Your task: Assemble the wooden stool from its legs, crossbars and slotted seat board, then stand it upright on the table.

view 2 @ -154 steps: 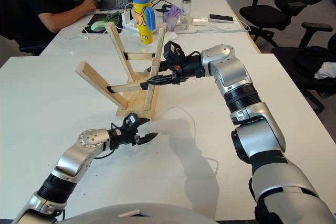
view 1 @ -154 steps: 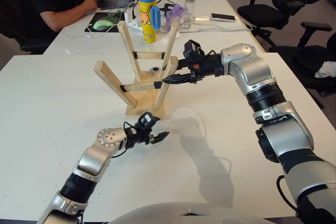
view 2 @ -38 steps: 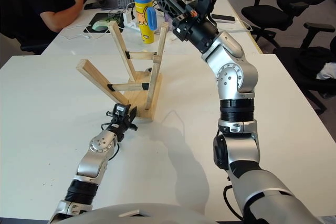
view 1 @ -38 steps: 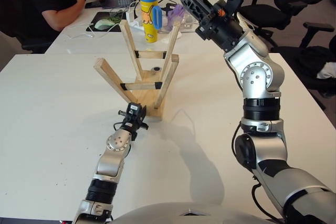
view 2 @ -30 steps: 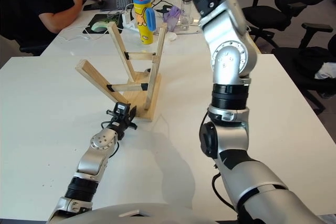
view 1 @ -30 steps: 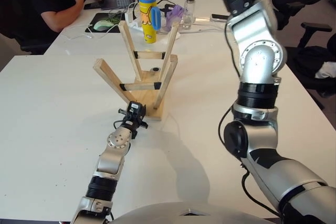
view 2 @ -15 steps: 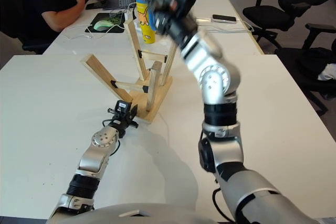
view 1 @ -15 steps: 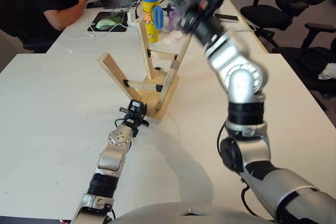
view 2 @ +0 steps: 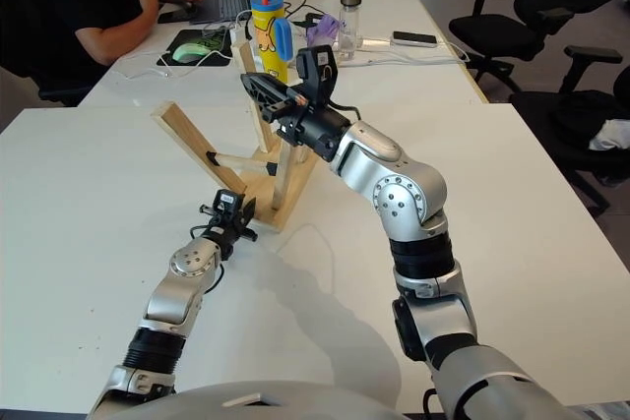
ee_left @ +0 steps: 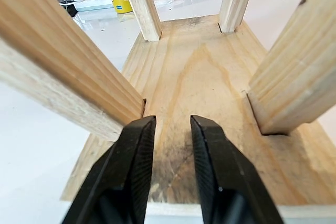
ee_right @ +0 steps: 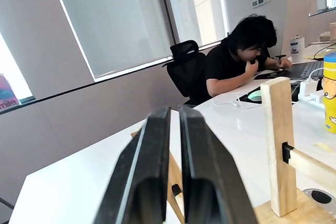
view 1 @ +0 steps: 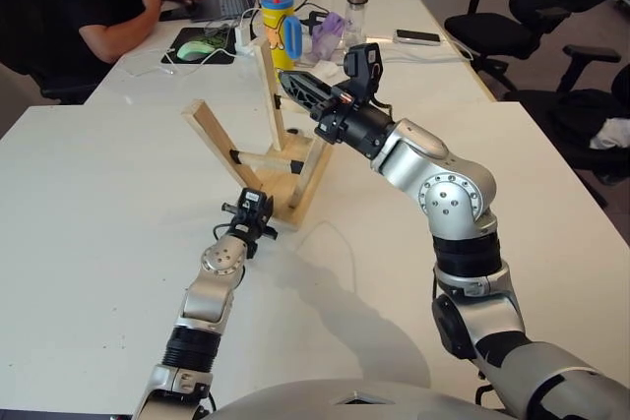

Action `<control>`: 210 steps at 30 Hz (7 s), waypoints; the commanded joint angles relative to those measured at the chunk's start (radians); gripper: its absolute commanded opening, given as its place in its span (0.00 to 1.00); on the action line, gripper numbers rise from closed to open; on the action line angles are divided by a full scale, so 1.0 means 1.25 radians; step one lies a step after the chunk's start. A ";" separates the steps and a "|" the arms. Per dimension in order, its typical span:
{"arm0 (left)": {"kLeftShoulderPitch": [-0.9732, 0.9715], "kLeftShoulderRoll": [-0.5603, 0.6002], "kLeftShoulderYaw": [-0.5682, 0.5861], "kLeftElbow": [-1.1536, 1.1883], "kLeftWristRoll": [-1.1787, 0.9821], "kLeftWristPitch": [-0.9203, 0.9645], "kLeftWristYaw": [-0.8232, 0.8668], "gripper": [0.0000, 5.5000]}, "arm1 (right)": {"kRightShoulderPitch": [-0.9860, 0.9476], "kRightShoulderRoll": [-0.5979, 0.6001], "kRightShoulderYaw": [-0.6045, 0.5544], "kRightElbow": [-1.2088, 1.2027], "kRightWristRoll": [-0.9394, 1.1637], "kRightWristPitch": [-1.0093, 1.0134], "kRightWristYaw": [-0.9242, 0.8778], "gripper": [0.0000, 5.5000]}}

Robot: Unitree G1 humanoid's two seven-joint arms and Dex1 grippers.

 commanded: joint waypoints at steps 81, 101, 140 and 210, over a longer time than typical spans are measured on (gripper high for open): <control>-0.044 0.000 0.232 -0.404 -0.068 0.277 0.182 0.01 | 0.221 -0.067 0.024 0.063 -0.486 -0.011 -0.062 0.00; -0.073 -0.016 0.190 -0.309 -0.082 0.248 0.136 0.01 | 0.144 -0.096 0.116 0.235 -0.517 -0.082 0.119 0.00; -0.022 0.170 0.069 0.003 -0.063 0.236 -0.127 0.01 | 0.257 0.050 0.112 0.199 -0.435 -0.340 0.572 0.00; 0.181 0.110 -0.121 -0.375 -0.110 0.250 -0.218 0.01 | 0.640 -0.089 0.068 0.049 -0.419 -0.412 0.232 0.00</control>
